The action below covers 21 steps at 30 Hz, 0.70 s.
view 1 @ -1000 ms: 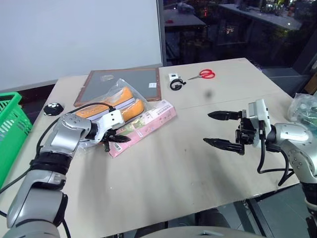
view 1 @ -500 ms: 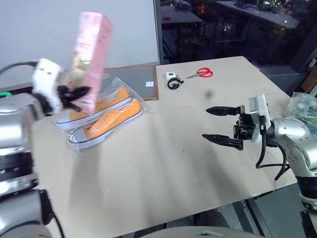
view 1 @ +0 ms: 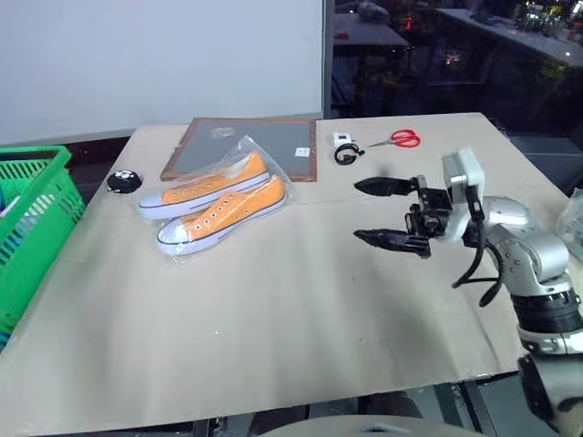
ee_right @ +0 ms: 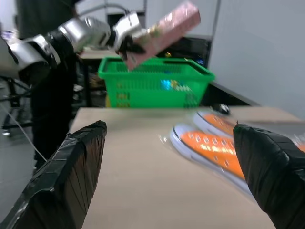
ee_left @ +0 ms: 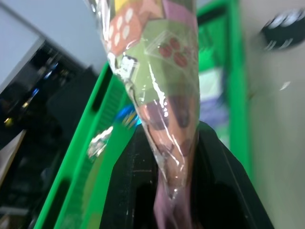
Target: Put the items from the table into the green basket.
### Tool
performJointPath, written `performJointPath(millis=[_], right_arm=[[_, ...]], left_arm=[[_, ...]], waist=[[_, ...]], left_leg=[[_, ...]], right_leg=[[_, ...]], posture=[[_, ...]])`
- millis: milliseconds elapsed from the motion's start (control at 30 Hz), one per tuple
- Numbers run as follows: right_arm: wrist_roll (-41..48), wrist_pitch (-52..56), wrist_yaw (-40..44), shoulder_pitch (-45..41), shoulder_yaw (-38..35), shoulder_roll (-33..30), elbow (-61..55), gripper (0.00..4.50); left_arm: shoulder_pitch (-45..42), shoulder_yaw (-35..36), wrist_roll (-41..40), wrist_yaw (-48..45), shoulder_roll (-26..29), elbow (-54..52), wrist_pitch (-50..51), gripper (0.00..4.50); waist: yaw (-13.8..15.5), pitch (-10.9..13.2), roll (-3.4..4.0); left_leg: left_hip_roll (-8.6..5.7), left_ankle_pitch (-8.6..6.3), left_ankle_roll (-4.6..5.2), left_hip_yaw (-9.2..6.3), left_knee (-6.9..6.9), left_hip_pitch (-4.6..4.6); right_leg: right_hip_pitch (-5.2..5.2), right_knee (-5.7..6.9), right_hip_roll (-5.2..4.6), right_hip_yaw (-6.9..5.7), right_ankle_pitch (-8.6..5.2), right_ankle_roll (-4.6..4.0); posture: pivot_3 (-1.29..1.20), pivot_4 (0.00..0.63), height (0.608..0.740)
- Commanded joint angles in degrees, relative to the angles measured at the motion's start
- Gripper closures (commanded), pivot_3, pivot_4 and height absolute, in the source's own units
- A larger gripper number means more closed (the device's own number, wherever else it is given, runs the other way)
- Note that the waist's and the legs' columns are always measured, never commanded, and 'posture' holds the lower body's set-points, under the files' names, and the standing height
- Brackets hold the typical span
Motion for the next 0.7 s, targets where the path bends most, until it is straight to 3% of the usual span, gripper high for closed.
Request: performJointPath(millis=[33, 133, 167, 233, 400, 433, 567, 700], right_arm=[[0.03, -0.57, 0.94, -1.39, -0.03, 0.37, 0.37, 0.0], [-0.46, -1.0, 1.11, -1.37, 0.06, 0.83, 0.58, 0.0], [-0.59, -1.09, 1.07, -1.25, 0.01, 0.96, 0.52, 0.0], [-0.75, -1.17, 1.04, -0.94, -0.13, 1.06, 0.28, 0.0], [-0.74, -1.19, 0.82, -0.16, -0.63, 0.8, -0.27, 0.0], [-0.76, -1.2, 0.71, -0.1, -0.7, 0.8, -0.32, 0.0], [-1.49, -1.47, 0.47, 0.66, -0.67, 0.28, -0.48, 0.0], [-4.36, -3.27, -0.16, 3.22, -0.48, -0.97, 0.0, 0.0]], left_arm=[[-0.34, 0.86, 1.27, 2.71, 3.52, 2.67, -5.06, 4.12], [-1.57, -0.81, 0.38, 2.54, 4.18, 6.25, -7.13, 4.12], [-1.6, -1.38, 0.42, 2.48, 4.49, 7.28, -7.95, 3.33], [-1.65, -2.29, 0.25, 2.1, 5.06, 8.88, -9.13, 2.94], [-4.67, -4.84, -0.36, 3.64, 5.98, 12.47, -12.38, 0.29], [-5.4, -5.4, -0.46, 3.74, 6.2, 13.29, -13.13, 0.05], [-7.23, -6.26, -4.22, -0.7, 4.52, 13.63, -16.34, 0.05], [-3.54, -3.56, -15.77, -11.08, -4.51, 2.61, -13.95, 0.05]], waist=[[0.64, -0.1, -0.21], [1.42, -0.09, -0.29], [1.6, -0.1, -0.3], [1.86, -0.1, -0.3], [1.88, -0.07, -0.26], [1.86, -0.06, -0.23], [1.53, -0.07, -0.24], [1.42, -0.09, -0.16]], left_leg=[[0.01, 0.0, 0.0, -0.05, 0.0, 0.0], [0.01, 0.0, -0.01, -0.14, -0.01, -0.03], [0.01, 0.0, -0.01, -0.14, -0.01, -0.04], [0.01, 0.0, -0.01, -0.15, -0.01, -0.05], [0.01, 0.0, -0.02, -0.14, -0.1, -0.04], [0.01, 0.0, -0.02, -0.14, -0.12, -0.04], [0.01, 0.01, -0.03, -0.12, -0.19, -0.03], [0.0, 0.01, -0.03, -0.04, -0.21, -0.03]], right_leg=[[0.01, 0.0, 0.01, -0.06, 0.0, 0.0], [0.02, -0.01, 0.0, -0.16, 0.0, 0.0], [0.02, -0.02, 0.0, -0.16, 0.0, 0.0], [0.02, -0.02, 0.0, -0.18, 0.0, -0.01], [0.0, -0.02, 0.0, -0.18, -0.01, -0.01], [0.0, -0.02, 0.0, -0.18, -0.01, -0.01], [-0.01, -0.02, 0.01, -0.17, 0.0, -0.04], [0.0, -0.08, -0.03, -0.13, 0.1, -0.2]], posture=[[0.3, 0.0, 0.74], [0.3, 0.0, 0.74], [0.3, 0.0, 0.74], [0.29, 0.0, 0.74], [0.28, 0.0, 0.74], [0.28, 0.0, 0.74], [0.28, 0.0, 0.74], [0.25, 0.0, 0.74]])
